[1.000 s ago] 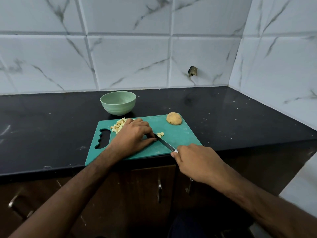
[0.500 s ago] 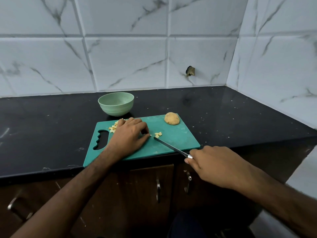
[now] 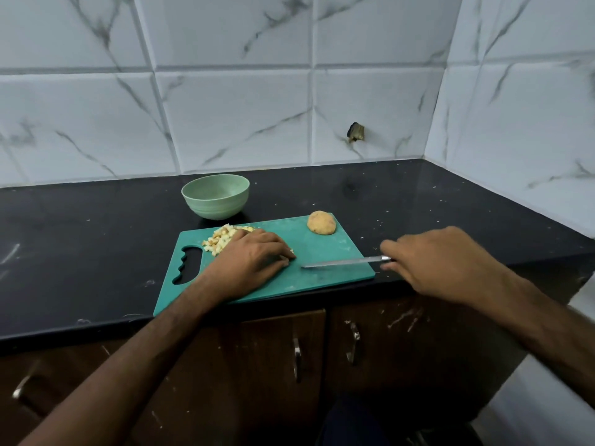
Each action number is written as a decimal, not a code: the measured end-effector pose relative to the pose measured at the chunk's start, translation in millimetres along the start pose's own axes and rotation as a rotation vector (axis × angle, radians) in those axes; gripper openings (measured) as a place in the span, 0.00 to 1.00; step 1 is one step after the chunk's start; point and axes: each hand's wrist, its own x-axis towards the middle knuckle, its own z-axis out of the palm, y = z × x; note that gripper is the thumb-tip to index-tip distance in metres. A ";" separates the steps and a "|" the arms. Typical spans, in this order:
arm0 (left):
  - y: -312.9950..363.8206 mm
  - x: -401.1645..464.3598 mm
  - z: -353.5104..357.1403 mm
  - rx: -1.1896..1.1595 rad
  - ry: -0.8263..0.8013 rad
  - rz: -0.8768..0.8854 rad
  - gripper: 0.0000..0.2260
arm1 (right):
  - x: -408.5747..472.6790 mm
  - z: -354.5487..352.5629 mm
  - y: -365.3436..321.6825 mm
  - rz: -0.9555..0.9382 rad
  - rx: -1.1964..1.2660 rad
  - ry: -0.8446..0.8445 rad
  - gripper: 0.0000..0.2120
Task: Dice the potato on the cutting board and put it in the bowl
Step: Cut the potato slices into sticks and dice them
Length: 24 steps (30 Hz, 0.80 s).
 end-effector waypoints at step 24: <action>-8.5 -6.0 -12.0 -0.029 0.276 -0.633 0.04 | 102.4 72.3 -19.7 0.448 1.860 0.320 0.17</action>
